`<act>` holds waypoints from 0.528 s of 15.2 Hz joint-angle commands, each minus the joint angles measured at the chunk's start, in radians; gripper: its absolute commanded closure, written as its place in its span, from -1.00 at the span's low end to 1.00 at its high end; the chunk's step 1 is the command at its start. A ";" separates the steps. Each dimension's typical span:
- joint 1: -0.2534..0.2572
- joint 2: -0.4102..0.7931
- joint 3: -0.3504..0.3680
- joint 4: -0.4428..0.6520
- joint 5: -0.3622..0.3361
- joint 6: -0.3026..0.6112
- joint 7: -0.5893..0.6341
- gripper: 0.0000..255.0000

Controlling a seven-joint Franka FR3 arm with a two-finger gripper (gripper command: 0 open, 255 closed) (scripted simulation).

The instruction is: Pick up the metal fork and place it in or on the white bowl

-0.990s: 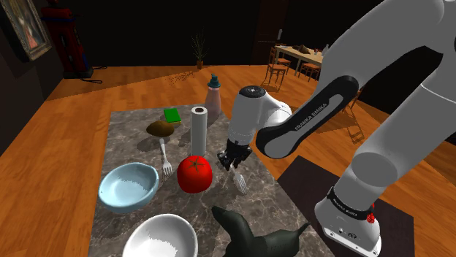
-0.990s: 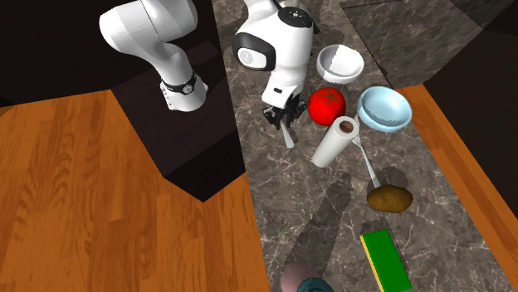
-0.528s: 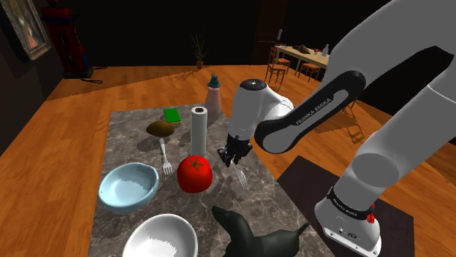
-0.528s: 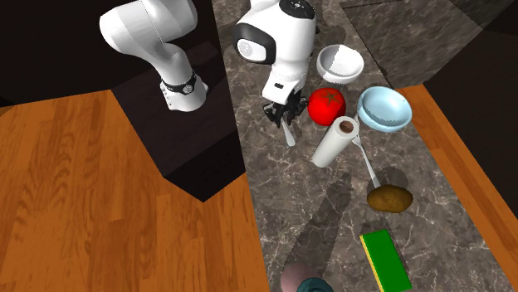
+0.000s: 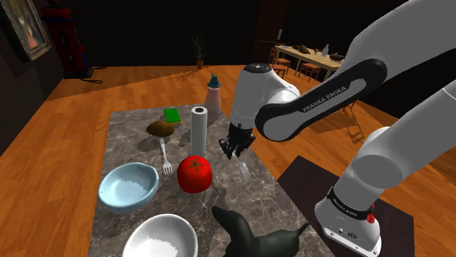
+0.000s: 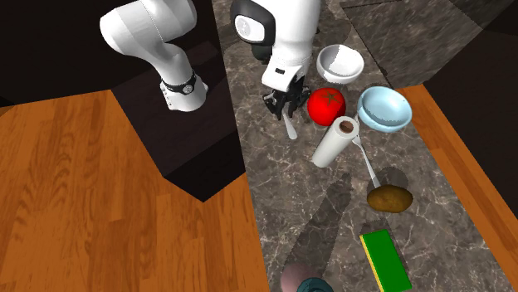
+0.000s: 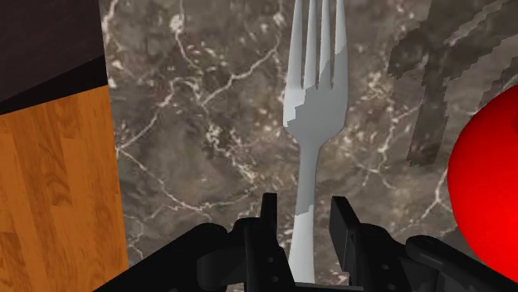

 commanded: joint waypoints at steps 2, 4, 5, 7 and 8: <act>0.011 -0.033 -0.015 0.020 0.017 -0.052 -0.017 1.00; 0.018 -0.056 -0.025 0.032 0.026 -0.085 -0.027 1.00; 0.021 -0.066 -0.030 0.039 0.029 -0.101 -0.032 1.00; 0.026 -0.086 -0.039 0.052 0.036 -0.134 -0.041 1.00; 0.028 -0.095 -0.044 0.059 0.038 -0.150 -0.044 1.00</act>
